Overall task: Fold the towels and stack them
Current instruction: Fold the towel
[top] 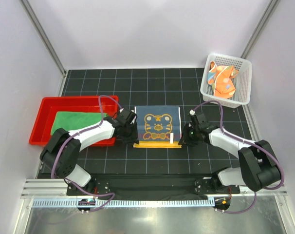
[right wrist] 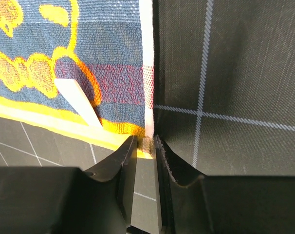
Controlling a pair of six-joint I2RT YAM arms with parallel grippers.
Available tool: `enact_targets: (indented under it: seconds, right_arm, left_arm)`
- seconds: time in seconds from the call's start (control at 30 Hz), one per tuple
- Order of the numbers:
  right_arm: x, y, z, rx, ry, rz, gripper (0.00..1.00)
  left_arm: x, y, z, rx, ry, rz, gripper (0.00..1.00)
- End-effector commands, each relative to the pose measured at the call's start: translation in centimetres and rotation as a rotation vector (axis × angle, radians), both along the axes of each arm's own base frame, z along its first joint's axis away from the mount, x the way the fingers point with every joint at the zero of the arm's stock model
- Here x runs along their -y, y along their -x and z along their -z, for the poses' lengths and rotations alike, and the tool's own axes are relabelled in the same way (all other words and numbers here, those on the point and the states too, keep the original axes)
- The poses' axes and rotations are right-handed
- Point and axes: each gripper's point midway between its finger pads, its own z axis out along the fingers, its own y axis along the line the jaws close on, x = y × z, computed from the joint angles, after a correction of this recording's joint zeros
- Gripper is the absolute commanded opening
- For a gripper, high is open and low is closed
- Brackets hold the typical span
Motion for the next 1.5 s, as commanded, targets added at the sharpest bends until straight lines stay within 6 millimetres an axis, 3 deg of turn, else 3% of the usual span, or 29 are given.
enact_targets:
  seconds: [0.0, 0.37, 0.77, 1.1, 1.23, 1.33, 1.47]
  right_arm:
    - [0.3, 1.4, 0.6, -0.028, 0.000, -0.002, 0.27]
    - [0.6, 1.5, -0.1, -0.003, 0.006, 0.000, 0.25]
    - [0.7, 1.5, -0.3, 0.004, 0.006, 0.006, 0.26]
    - [0.8, 1.6, -0.4, 0.011, 0.006, 0.009, 0.27]
    - [0.9, 1.5, -0.7, 0.015, 0.010, 0.017, 0.31]
    - [1.0, 1.4, -1.1, 0.026, 0.010, 0.021, 0.35]
    - [1.0, 1.3, -1.5, 0.038, 0.002, 0.028, 0.32]
  left_arm:
    - [0.7, -1.6, -0.3, 0.057, 0.028, -0.039, 0.34]
    - [-0.2, -1.2, 1.5, 0.015, -0.025, -0.092, 0.33]
    - [-0.2, -0.6, 1.8, -0.008, -0.020, -0.093, 0.34]
    - [0.2, -0.4, 1.6, -0.014, -0.003, -0.088, 0.22]
    - [0.3, -0.4, 1.5, -0.012, 0.001, -0.087, 0.19]
    - [0.6, -0.5, 1.1, -0.010, 0.014, -0.086, 0.20]
    - [1.2, -0.6, 0.5, 0.003, 0.029, -0.070, 0.27]
